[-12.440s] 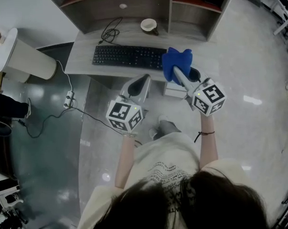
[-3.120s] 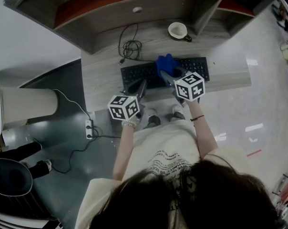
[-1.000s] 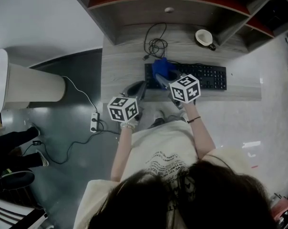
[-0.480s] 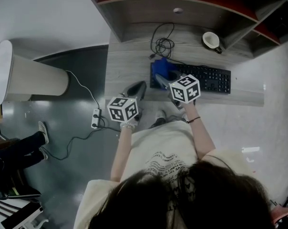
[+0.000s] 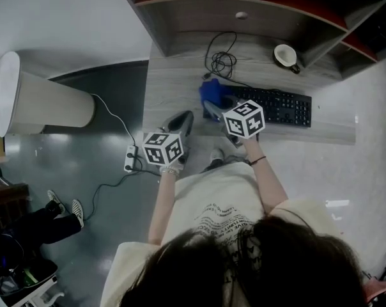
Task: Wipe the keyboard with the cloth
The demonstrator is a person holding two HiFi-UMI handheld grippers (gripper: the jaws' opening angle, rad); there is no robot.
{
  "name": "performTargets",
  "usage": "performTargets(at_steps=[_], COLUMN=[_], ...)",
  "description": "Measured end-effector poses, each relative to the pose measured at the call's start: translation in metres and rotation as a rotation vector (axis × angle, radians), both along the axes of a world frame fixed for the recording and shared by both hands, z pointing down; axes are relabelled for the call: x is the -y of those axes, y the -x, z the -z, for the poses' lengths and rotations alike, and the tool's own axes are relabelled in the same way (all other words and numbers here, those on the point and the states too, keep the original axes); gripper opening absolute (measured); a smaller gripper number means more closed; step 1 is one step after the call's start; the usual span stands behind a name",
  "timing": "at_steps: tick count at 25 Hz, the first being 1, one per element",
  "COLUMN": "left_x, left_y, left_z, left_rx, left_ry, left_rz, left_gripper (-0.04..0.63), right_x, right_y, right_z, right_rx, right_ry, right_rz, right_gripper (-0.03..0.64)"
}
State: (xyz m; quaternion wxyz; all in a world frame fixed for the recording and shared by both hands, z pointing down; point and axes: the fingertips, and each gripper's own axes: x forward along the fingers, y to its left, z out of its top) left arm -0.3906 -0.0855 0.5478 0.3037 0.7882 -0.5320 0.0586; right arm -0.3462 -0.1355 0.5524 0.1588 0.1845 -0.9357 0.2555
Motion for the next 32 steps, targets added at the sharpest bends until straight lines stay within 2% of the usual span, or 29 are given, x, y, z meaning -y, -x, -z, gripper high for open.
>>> performTargets(at_steps=[20,32], left_x=[-0.015,-0.02], left_y=[0.011,-0.008], left_z=[0.003,0.007], left_rx=[0.02,0.053], left_ry=[-0.005,-0.003], left_rz=[0.061,0.074], left_gripper=[0.005,0.005], right_x=[-0.013,-0.018], right_y=[0.019,0.005], right_z=[0.016,0.043], right_rx=[0.085,0.168], right_ry=[0.023,0.017], right_rz=[0.073,0.136], right_gripper=[0.058,0.058])
